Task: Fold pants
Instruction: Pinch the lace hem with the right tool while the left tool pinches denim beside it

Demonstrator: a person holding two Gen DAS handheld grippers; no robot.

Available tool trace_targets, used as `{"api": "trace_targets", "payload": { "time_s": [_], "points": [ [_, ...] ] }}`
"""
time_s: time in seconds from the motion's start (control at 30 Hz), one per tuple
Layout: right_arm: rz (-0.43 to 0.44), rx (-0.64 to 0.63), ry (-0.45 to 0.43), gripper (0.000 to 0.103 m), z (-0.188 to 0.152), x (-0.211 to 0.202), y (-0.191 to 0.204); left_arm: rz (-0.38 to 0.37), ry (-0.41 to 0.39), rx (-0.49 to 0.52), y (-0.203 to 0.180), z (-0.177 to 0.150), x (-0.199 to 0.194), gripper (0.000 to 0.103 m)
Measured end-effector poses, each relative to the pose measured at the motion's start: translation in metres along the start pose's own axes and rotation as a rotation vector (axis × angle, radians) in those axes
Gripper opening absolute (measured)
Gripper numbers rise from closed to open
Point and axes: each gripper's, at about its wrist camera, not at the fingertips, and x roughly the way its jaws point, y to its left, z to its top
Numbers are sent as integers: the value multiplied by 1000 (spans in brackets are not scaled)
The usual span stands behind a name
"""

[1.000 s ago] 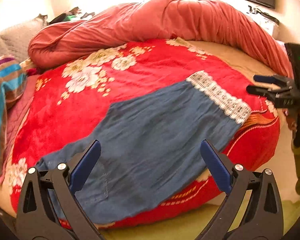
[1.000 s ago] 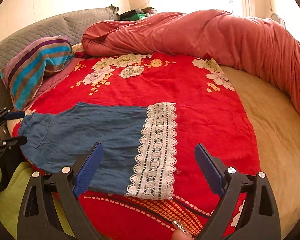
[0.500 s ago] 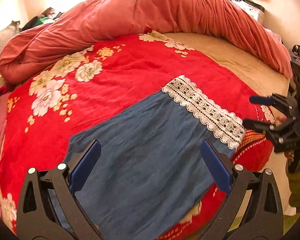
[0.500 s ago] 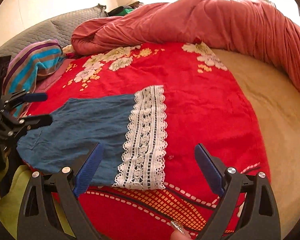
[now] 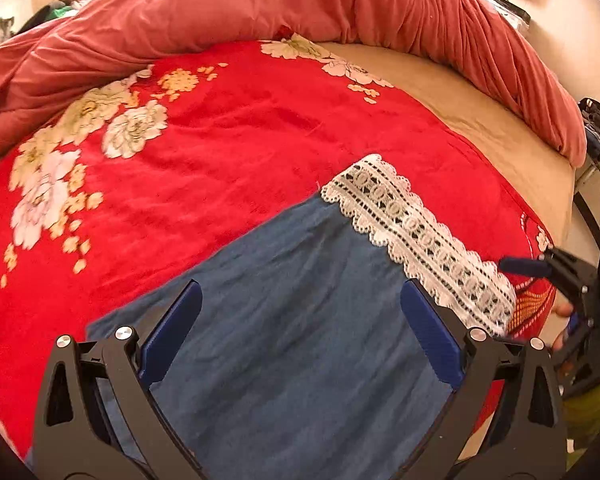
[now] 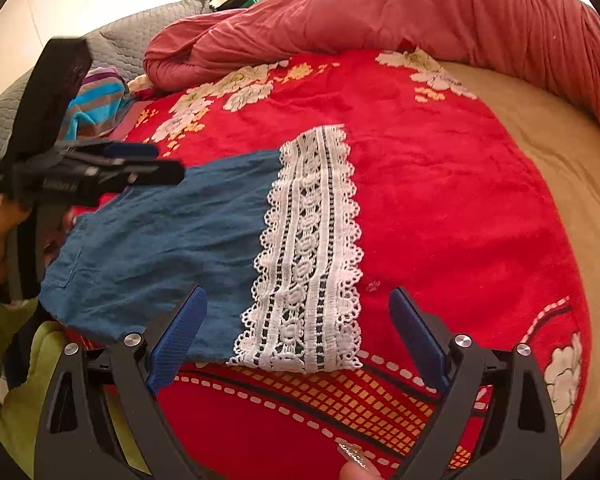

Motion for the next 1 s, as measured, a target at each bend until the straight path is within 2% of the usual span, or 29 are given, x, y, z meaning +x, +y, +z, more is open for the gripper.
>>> {"api": "trace_targets", "payload": {
  "time_s": [0.07,0.13,0.2,0.27,0.4,0.47,0.67,0.9,0.97,1.0],
  "points": [
    [7,6,8,90,-1,4,-1,-17,1,2,0,6,6,93],
    [17,9,15,82,-1,7,-3,-20,5,23,-3,13,13,93],
    [29,15,18,68,-1,11,-3,-16,11,53,-7,18,20,91],
    [50,31,22,58,-1,15,-4,-20,23,70,-9,20,29,85],
    [70,35,15,55,0,20,-5,-45,47,83,-9,19,47,66],
    [87,43,15,55,1,23,-6,-60,58,89,-7,20,55,60],
    [128,47,11,51,5,29,-10,-95,58,56,2,27,73,59],
    [155,36,9,46,11,39,-6,-170,80,30,8,30,94,61],
    [156,32,15,40,13,42,-4,-191,78,13,9,29,95,51],
    [162,32,18,37,14,42,-4,-201,76,11,9,28,94,33]
  ]
}}
